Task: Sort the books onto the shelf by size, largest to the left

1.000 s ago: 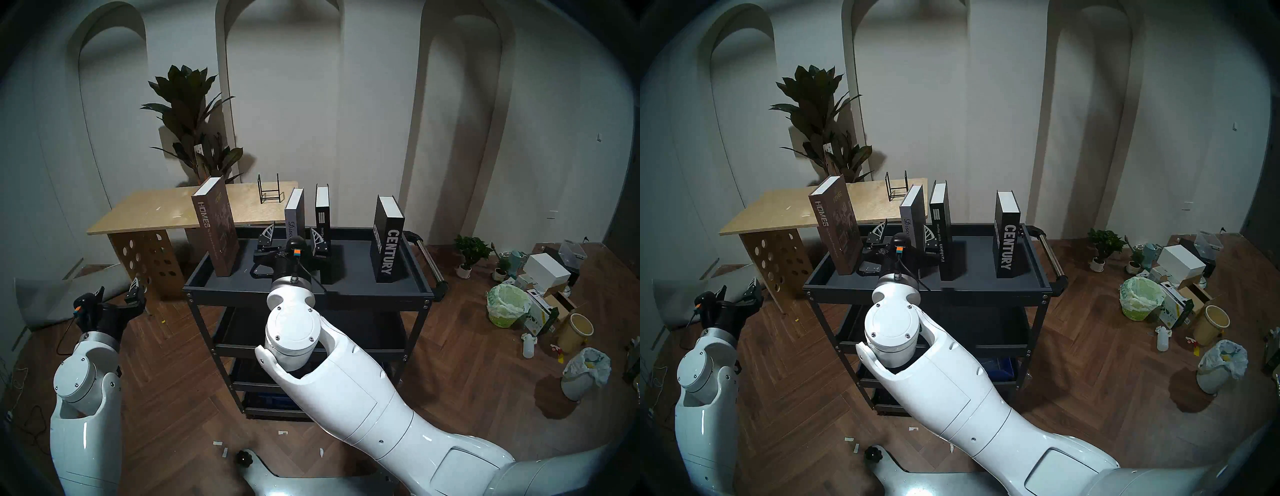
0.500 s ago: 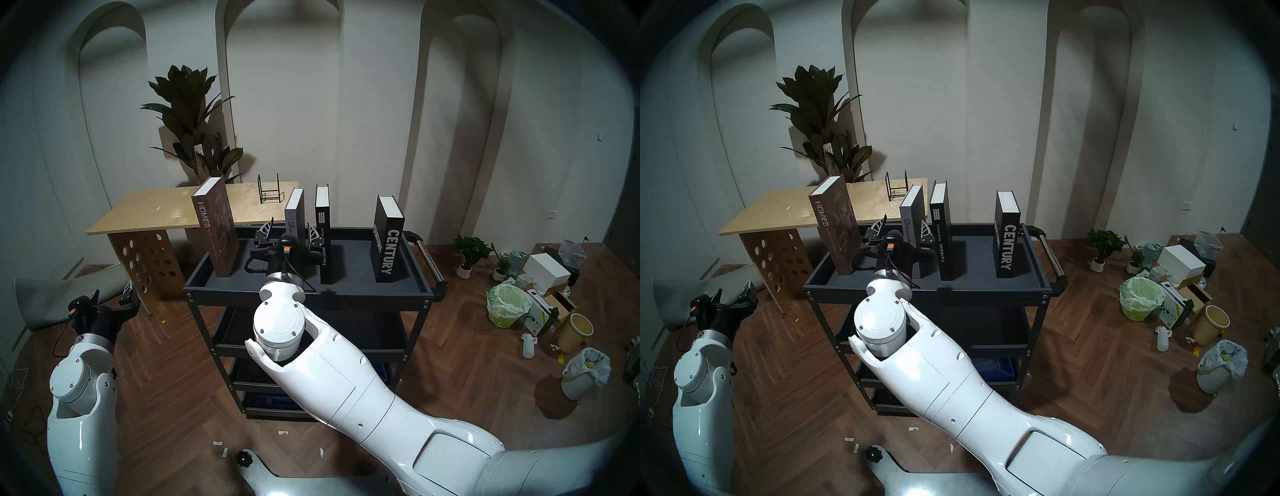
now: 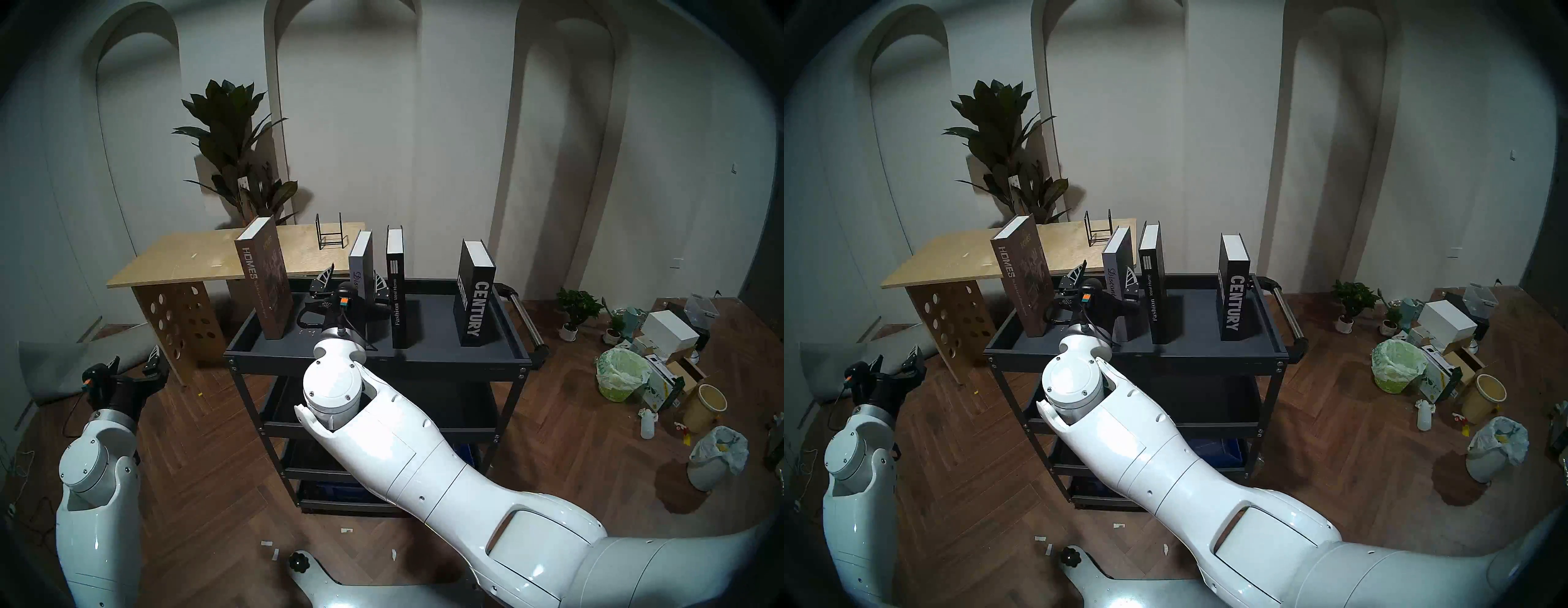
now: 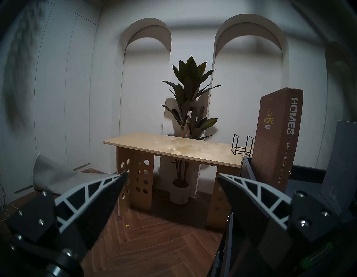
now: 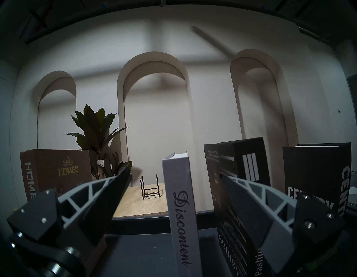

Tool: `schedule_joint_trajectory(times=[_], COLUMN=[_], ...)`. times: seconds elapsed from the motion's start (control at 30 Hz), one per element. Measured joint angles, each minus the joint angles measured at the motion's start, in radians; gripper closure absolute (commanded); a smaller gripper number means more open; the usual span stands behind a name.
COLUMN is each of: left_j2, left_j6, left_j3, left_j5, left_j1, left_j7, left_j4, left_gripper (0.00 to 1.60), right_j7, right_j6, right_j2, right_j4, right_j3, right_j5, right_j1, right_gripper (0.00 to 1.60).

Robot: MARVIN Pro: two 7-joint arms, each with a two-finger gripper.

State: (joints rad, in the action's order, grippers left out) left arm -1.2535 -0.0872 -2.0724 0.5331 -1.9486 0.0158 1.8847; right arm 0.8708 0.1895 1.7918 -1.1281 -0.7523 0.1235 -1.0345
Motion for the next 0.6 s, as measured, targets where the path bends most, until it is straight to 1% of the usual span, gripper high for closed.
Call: schedule_joint_trajectory(times=[0.3,0.4,0.6], left_j2=[0.002,0.002,0.003], left_j6=[0.0,-0.001,-0.003], left_j3=[0.0,0.0,0.003], left_j5=[-0.008,-0.013,-0.02], left_j1=[0.005,0.008,0.014], left_j7=[-0.001,-0.001,0.0], left_j4=[-0.005,-0.008,-0.01], left_gripper=[0.0,0.0,0.0], right_j7=[-0.007,-0.022,-0.047], right_j6=[0.031,0.041,0.048], right_j2=[0.03,0.043,0.054], right_j4=[0.079,0.118,0.147], right_j3=[-0.013,-0.027,-0.045], right_j5=[0.006,0.03,0.071], right_j1=[0.035,0.049,0.062], right_gripper=[0.0,0.0,0.0])
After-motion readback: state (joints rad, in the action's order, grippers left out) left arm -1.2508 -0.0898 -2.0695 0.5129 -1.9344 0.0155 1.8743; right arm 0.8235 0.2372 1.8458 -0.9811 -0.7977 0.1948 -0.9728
